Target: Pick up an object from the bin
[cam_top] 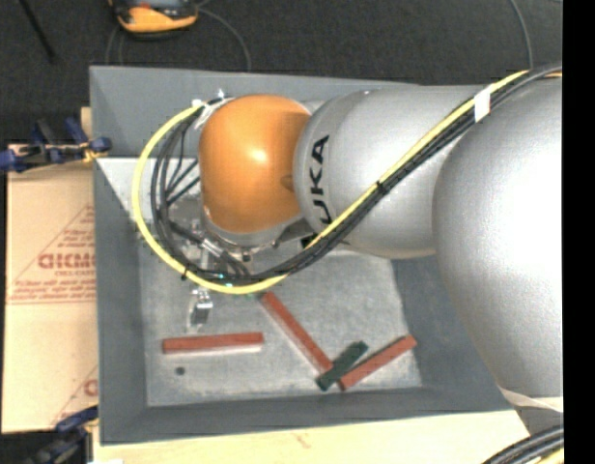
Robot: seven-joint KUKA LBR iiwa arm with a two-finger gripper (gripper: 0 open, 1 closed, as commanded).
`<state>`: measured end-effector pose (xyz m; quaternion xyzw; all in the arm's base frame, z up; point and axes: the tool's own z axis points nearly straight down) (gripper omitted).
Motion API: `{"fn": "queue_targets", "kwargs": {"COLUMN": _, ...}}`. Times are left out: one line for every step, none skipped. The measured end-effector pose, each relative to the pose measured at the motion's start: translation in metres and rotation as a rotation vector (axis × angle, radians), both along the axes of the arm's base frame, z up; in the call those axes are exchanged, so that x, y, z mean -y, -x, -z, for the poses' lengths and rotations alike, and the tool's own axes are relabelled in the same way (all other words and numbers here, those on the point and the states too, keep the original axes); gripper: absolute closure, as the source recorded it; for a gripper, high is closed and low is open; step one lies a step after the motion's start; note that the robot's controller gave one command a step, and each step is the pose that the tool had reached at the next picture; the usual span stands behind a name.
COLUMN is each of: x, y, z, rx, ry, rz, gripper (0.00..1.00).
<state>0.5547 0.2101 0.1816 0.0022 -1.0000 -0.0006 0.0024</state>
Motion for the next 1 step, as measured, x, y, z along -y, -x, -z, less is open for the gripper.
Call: {"fn": "queue_targets", "kwargs": {"x": 0.0007, "y": -0.0021, "z": -0.0042, "rx": 0.007, "ry": -0.002, "rz": 0.004, "gripper": 0.0}}
